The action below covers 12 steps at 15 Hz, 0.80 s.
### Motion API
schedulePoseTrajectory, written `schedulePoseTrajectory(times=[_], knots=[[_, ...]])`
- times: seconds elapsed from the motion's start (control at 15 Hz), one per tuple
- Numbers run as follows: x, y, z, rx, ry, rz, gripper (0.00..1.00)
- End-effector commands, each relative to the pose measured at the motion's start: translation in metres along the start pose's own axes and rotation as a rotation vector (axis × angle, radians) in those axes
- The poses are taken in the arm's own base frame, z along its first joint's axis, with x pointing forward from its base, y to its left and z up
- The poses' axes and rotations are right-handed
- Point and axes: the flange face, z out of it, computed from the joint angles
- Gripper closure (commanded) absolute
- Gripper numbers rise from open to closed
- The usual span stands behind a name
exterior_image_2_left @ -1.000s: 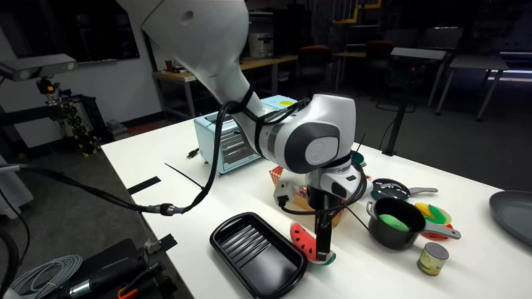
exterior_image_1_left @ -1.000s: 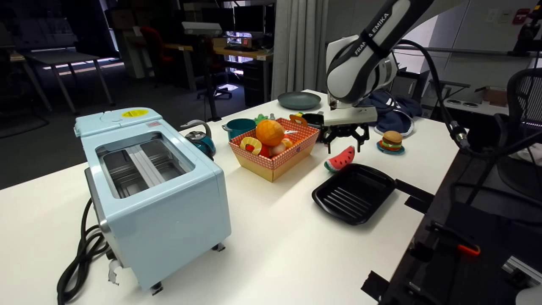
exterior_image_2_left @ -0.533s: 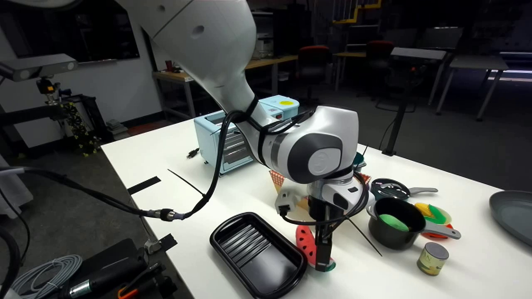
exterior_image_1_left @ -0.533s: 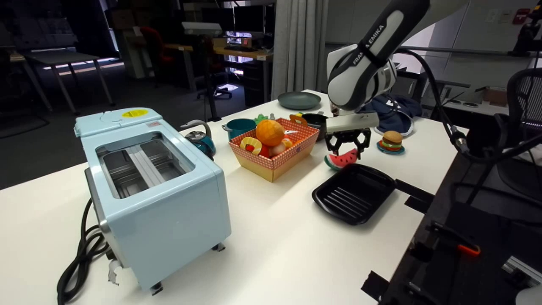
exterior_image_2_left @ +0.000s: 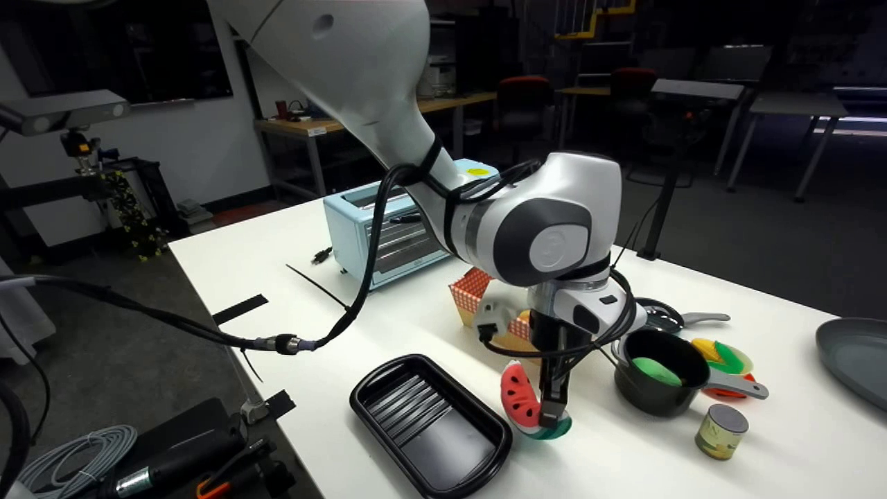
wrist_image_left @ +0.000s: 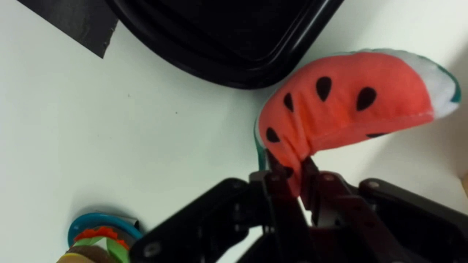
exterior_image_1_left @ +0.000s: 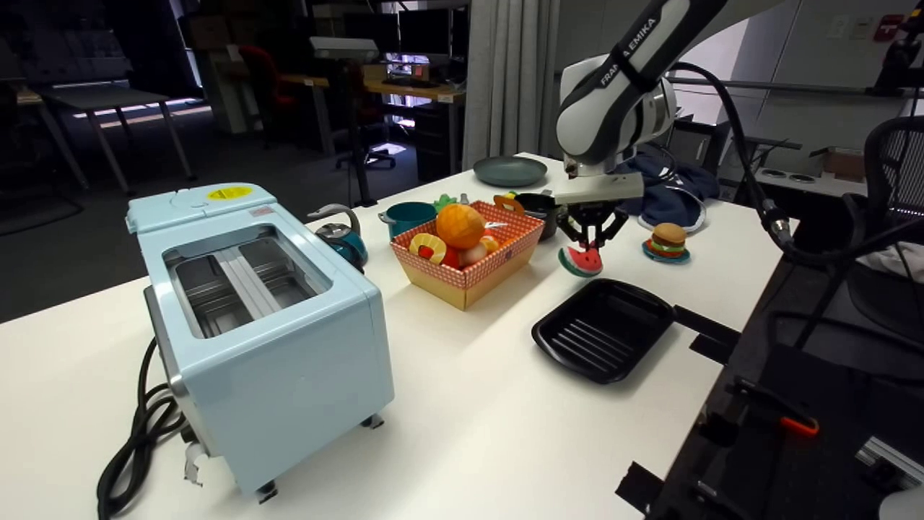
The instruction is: Place the watermelon toy in the basket
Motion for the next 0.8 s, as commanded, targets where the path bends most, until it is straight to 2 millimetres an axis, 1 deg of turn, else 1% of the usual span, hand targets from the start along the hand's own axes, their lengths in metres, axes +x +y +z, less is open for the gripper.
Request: schedulePoseTrajectory(times=[0.0, 0.27, 0.4, 0.53, 0.67, 0.73], knots=[[0.001, 0.006, -0.059, 0.091, -0.039, 0.007, 0.98], [0.003, 0.007, -0.142, 0.257, -0.025, -0.002, 0.98], [0.008, 0.002, -0.178, 0.337, 0.009, 0.018, 0.97], [0.014, -0.008, -0.201, 0.394, 0.038, 0.05, 0.97], [0.022, -0.022, -0.213, 0.421, 0.06, 0.067, 0.97], [0.026, -0.031, -0.215, 0.427, 0.069, 0.071, 0.97]])
